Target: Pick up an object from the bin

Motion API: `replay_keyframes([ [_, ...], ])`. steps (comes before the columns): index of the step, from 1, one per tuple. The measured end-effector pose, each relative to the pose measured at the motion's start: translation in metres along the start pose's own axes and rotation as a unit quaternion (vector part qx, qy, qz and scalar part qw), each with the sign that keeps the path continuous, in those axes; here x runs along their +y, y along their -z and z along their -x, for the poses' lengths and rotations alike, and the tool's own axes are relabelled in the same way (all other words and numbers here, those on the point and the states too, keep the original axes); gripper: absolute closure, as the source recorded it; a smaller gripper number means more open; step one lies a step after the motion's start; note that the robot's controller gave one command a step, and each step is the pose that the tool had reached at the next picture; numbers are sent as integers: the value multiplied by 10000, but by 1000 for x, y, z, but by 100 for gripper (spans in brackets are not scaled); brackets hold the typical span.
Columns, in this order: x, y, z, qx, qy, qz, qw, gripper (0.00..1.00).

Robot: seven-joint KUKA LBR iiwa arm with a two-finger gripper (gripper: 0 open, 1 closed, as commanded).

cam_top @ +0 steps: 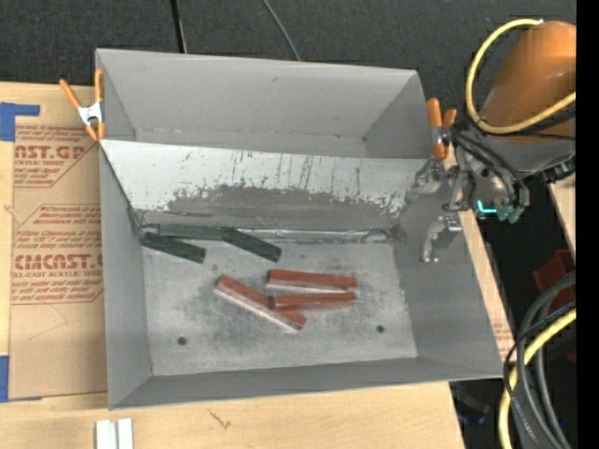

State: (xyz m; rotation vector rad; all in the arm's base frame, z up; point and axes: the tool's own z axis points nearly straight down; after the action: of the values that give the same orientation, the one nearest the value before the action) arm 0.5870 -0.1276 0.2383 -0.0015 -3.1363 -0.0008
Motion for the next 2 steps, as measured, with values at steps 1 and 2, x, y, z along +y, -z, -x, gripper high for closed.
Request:
replay_keyframes([
  [1,1,5,2,-41,9,-7,10000,0],
  [2,36,-68,-9,-57,131,-8,9999,0],
])
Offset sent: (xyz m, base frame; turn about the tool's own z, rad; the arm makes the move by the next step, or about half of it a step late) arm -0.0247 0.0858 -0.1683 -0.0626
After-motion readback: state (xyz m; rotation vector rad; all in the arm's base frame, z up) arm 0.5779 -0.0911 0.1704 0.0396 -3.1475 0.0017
